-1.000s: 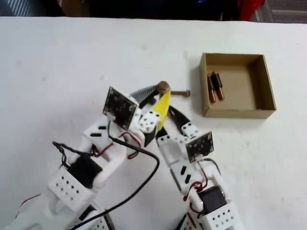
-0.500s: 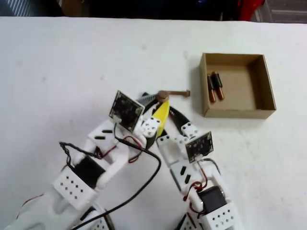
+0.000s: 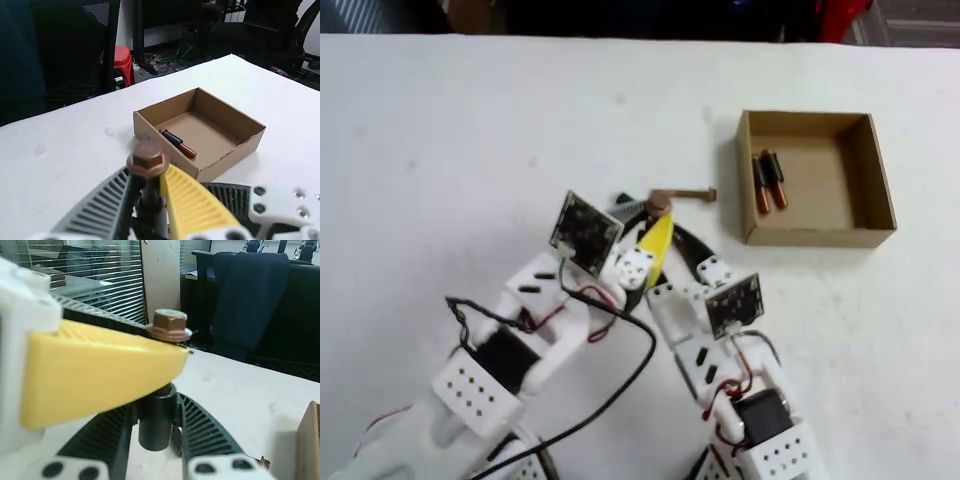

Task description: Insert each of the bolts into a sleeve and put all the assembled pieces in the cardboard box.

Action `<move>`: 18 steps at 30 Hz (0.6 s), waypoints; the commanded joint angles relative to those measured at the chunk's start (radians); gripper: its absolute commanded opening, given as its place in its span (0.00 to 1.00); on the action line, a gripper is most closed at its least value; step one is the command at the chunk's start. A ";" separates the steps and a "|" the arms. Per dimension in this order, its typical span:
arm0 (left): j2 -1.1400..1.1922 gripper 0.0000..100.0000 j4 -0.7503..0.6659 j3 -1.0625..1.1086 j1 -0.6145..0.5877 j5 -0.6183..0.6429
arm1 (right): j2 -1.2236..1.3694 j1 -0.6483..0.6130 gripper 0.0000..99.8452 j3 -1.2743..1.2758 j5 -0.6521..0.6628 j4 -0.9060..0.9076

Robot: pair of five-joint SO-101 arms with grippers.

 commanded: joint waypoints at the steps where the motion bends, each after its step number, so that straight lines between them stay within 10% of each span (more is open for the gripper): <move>1: -0.019 0.06 -0.025 -0.006 0.008 -0.017 | -0.018 0.016 0.02 0.008 0.031 0.002; 18: -0.019 0.18 -0.031 -0.028 -0.061 -0.015 | -0.018 0.016 0.02 0.005 0.031 0.002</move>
